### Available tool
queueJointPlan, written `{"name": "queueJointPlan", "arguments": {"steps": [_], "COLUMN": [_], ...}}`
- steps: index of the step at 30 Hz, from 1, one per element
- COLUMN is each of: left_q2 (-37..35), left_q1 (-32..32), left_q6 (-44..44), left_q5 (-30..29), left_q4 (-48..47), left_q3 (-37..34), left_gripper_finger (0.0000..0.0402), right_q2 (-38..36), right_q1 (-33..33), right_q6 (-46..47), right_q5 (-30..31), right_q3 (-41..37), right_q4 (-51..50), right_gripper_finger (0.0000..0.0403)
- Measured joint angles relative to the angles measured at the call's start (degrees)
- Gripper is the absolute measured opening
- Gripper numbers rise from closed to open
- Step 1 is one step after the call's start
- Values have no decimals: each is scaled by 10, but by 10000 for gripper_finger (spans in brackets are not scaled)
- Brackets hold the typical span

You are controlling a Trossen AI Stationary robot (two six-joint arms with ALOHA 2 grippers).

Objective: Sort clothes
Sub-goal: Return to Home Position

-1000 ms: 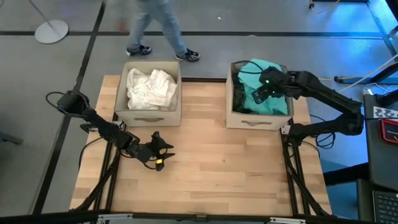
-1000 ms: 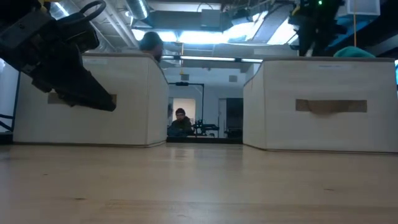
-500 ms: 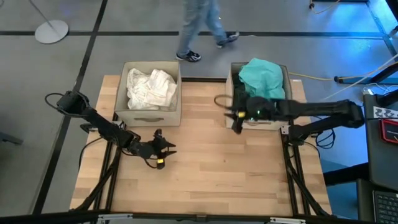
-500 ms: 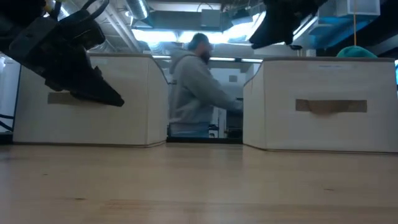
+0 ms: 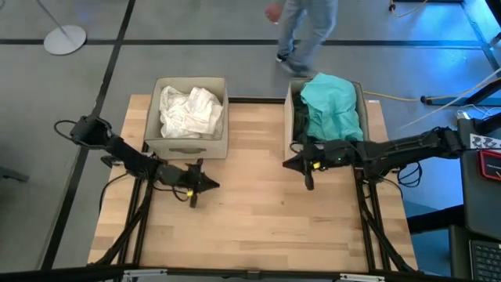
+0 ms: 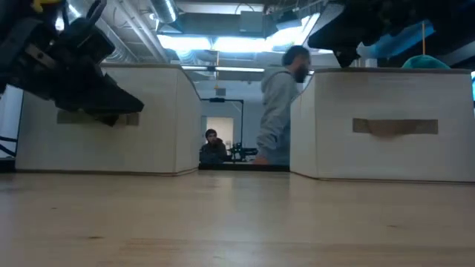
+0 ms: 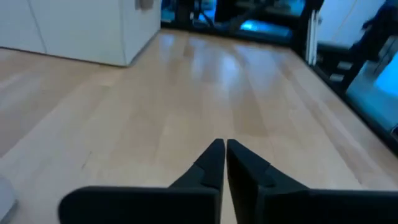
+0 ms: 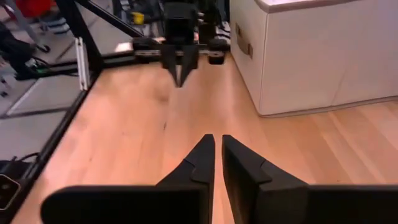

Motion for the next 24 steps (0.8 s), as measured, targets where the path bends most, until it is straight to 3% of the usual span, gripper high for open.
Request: {"name": "queueJointPlan", "arguments": {"steps": [3,8,15,24], "left_q2": [-11,-71,-208,-363], "left_q1": [40,85,128,149], "left_q6": [0,23,27,25], "left_q5": [46,89,103,103], "left_q4": [55,55,-123,-250], "left_q3": [-37,-60,-60,-60], "left_gripper_finger": [2,6,7,7], "right_q2": [-29,-66,-114,-176], "right_q1": [0,3,7,6], "right_q6": [11,19,17,17], "right_q5": [-4,-4,-4,5], "right_q3": [-20,-34,-58,-135], "right_q4": [4,-4,-6,70], "right_gripper_finger": [33,29,28,28]}}
